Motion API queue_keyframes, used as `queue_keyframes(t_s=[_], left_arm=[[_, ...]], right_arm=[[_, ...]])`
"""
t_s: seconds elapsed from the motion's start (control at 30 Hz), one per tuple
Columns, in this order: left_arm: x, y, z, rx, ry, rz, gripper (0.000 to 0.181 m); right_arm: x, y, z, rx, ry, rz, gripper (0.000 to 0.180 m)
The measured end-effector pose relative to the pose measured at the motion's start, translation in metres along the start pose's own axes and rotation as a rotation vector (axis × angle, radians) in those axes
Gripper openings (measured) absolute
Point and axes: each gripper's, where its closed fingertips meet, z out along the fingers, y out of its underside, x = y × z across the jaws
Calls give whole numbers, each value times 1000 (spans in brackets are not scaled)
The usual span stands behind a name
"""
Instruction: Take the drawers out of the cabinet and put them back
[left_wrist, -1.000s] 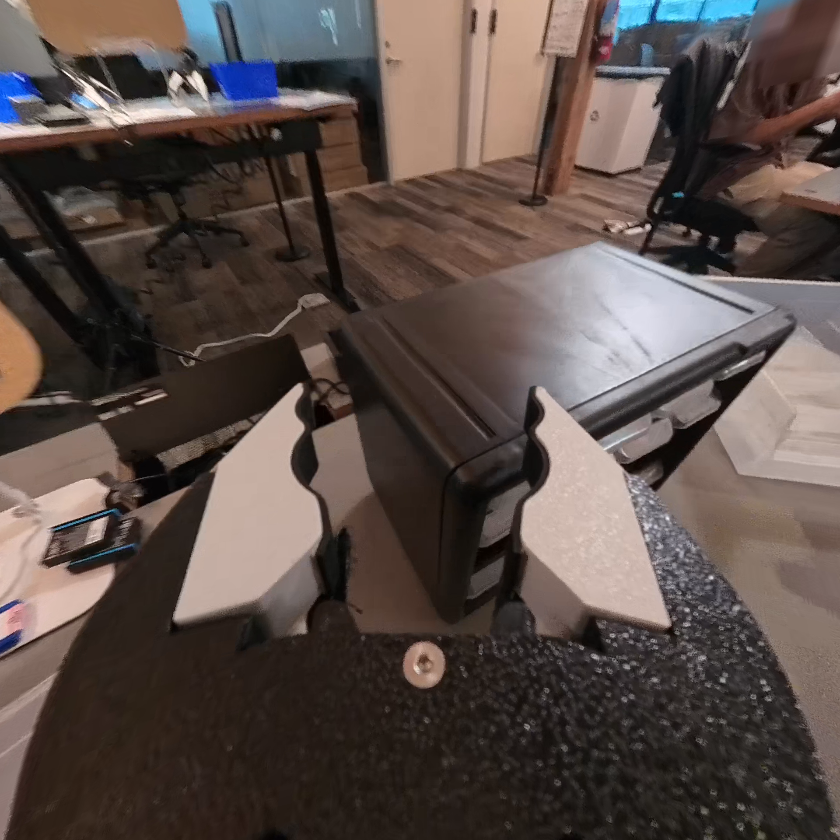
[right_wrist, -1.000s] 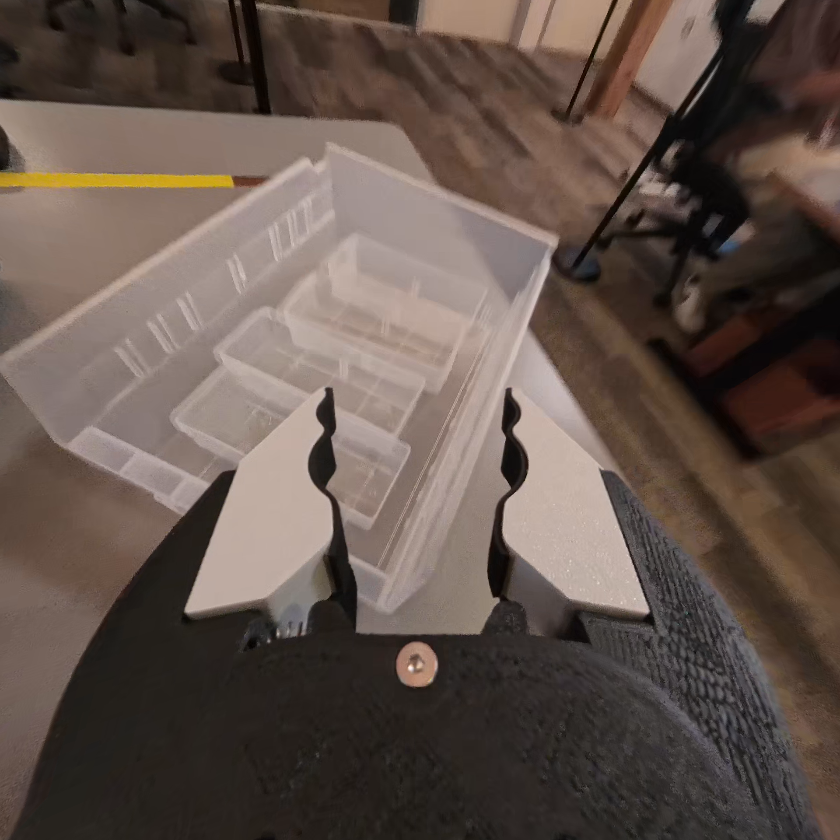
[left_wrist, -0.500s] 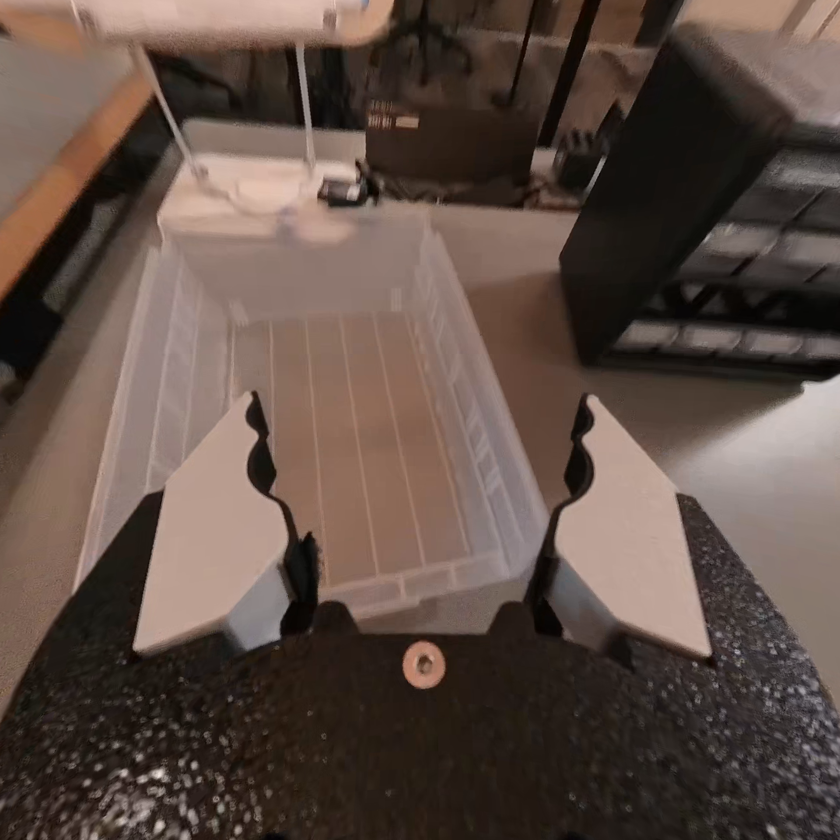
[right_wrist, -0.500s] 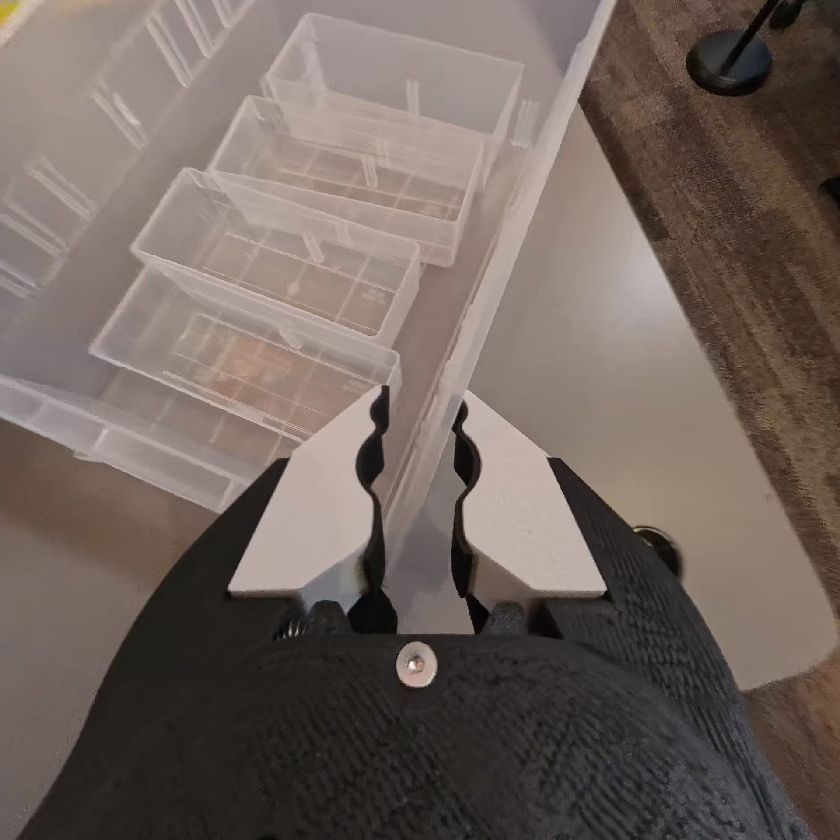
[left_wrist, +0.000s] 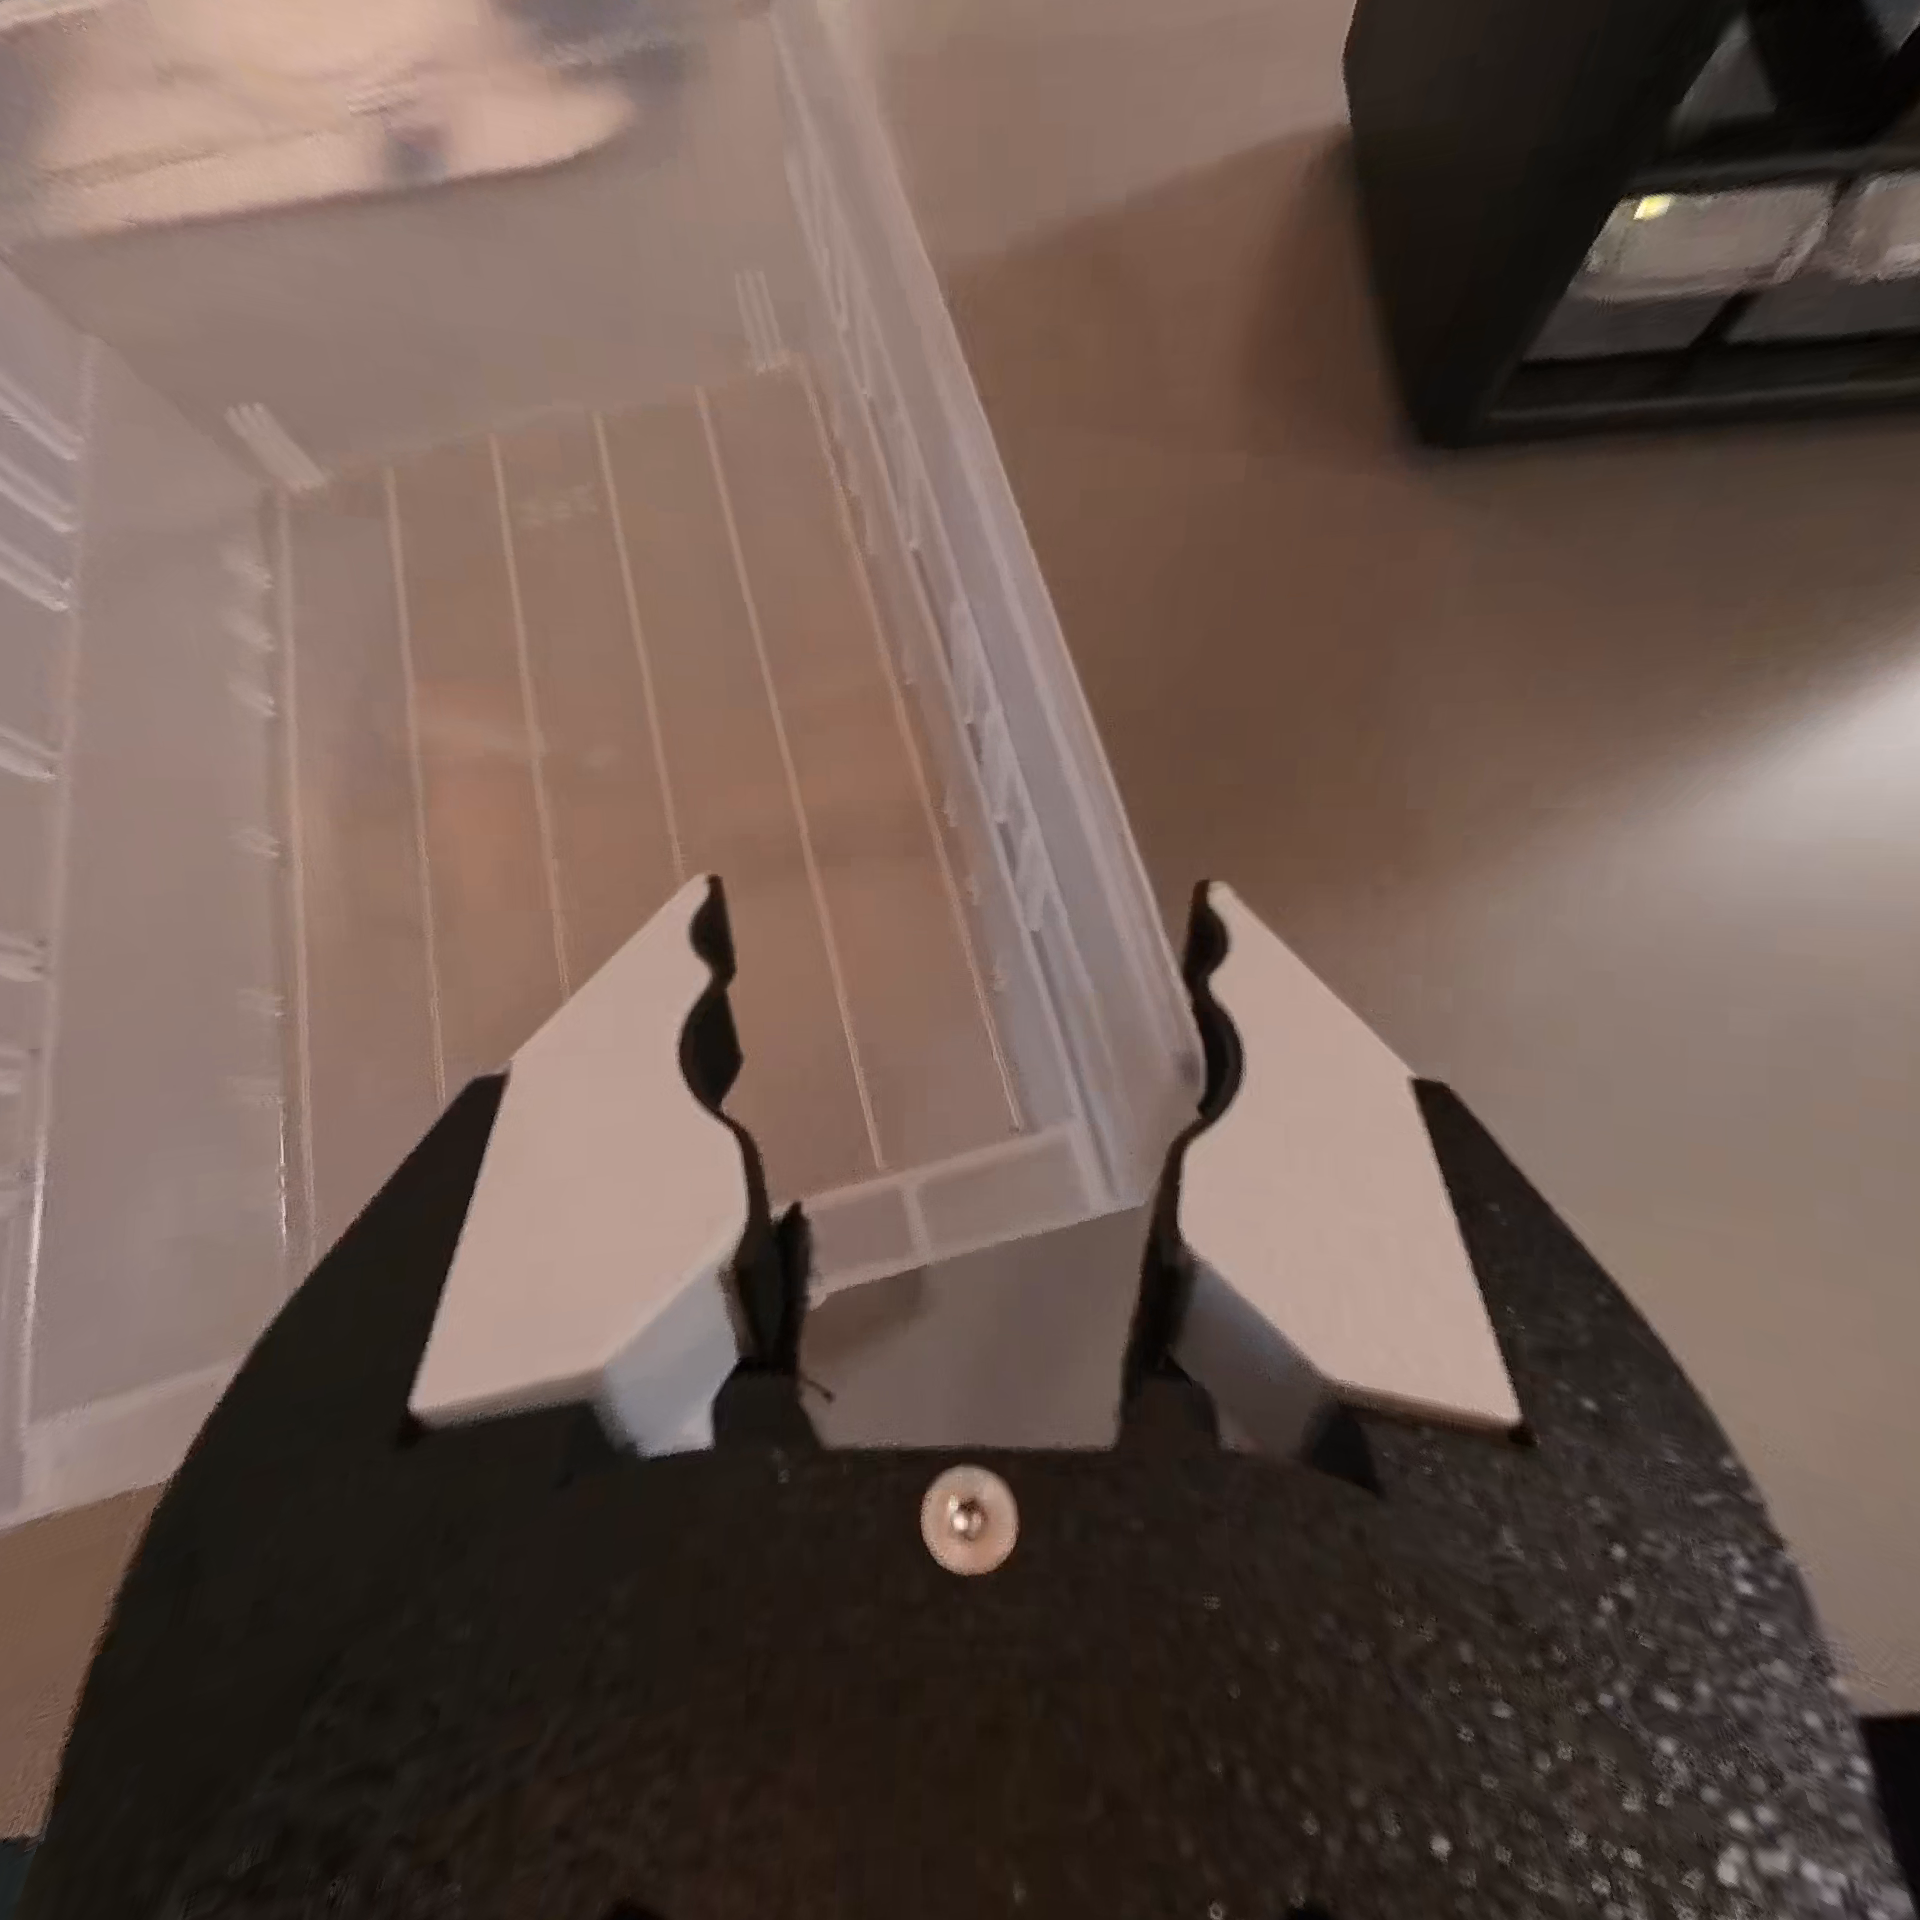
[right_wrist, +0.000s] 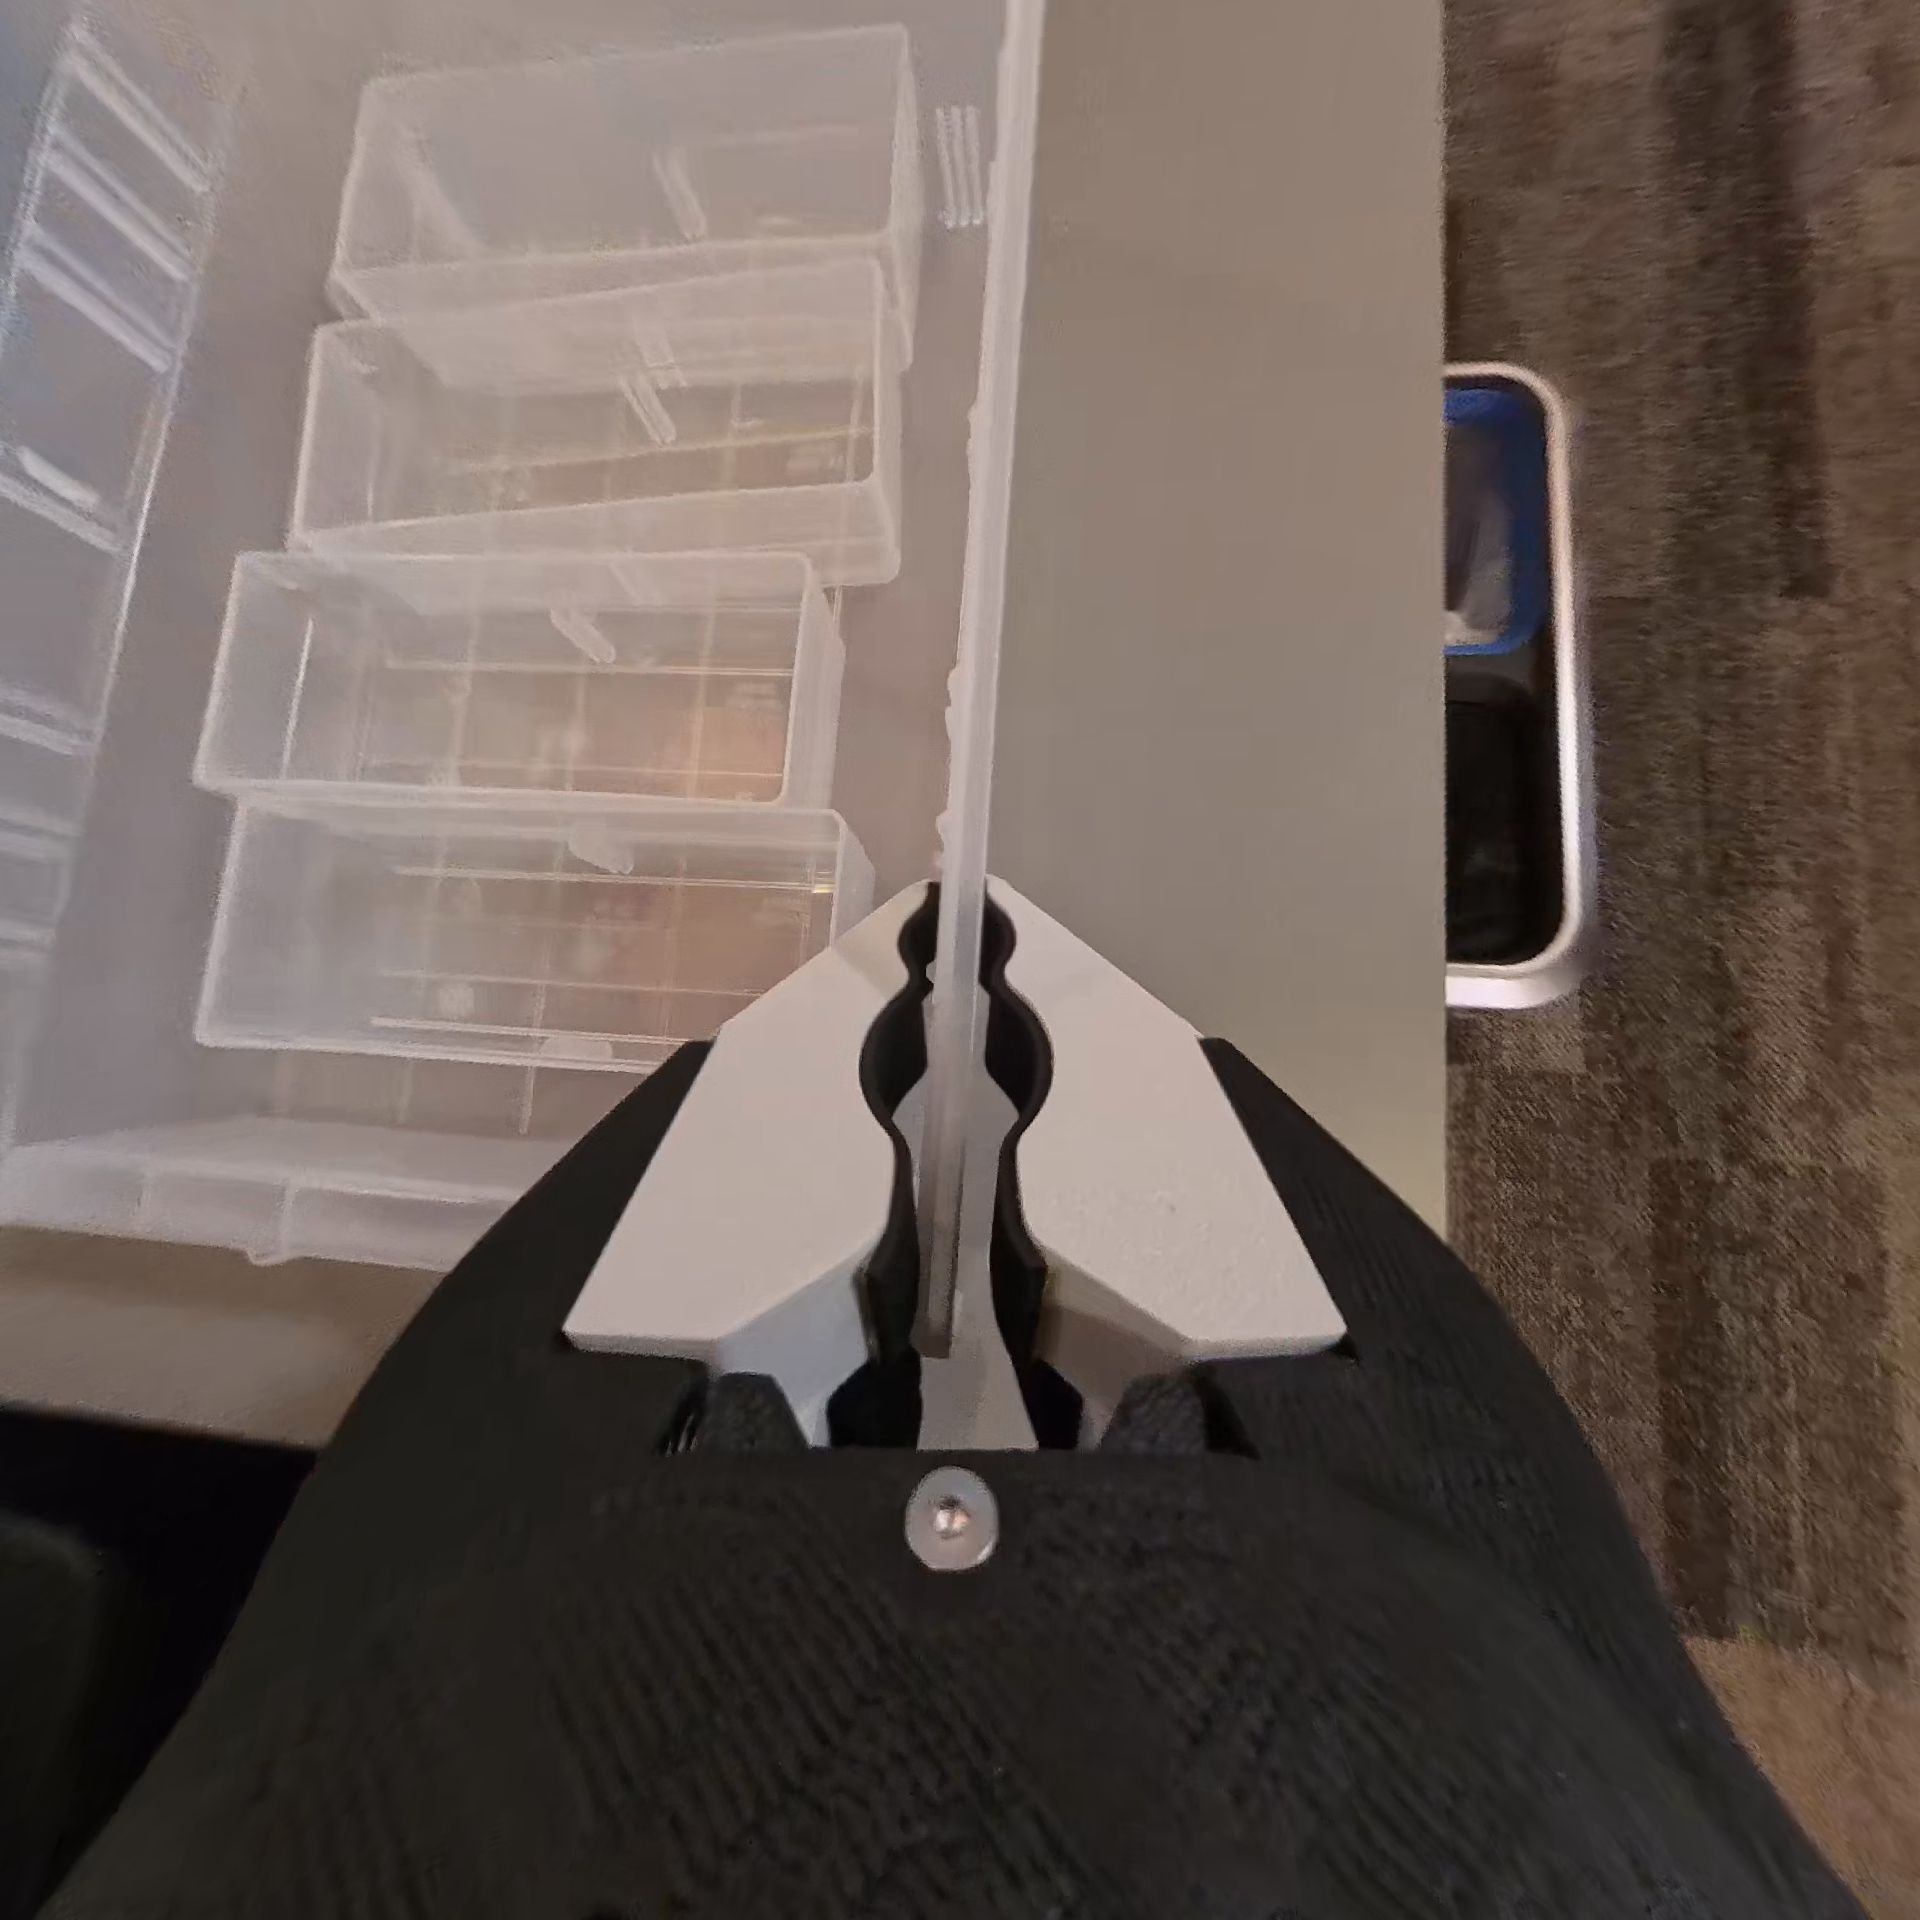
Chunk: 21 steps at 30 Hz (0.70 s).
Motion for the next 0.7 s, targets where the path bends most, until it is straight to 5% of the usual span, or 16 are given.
queue_keyframes(t_s=[0.23, 0.4, 0.7], left_arm=[[12, 3, 9, -24, -63, 143, 21], [-8, 6, 4, -24, -175, 138, 5], [-31, -20, -52, 165, -145, 63, 6]], right_arm=[[0, 7, -6, -80, -294, -233, 3], [-29, -4, 8, -121, -513, -375, 3], [-141, -21, 38, -183, -701, -595, 3]])
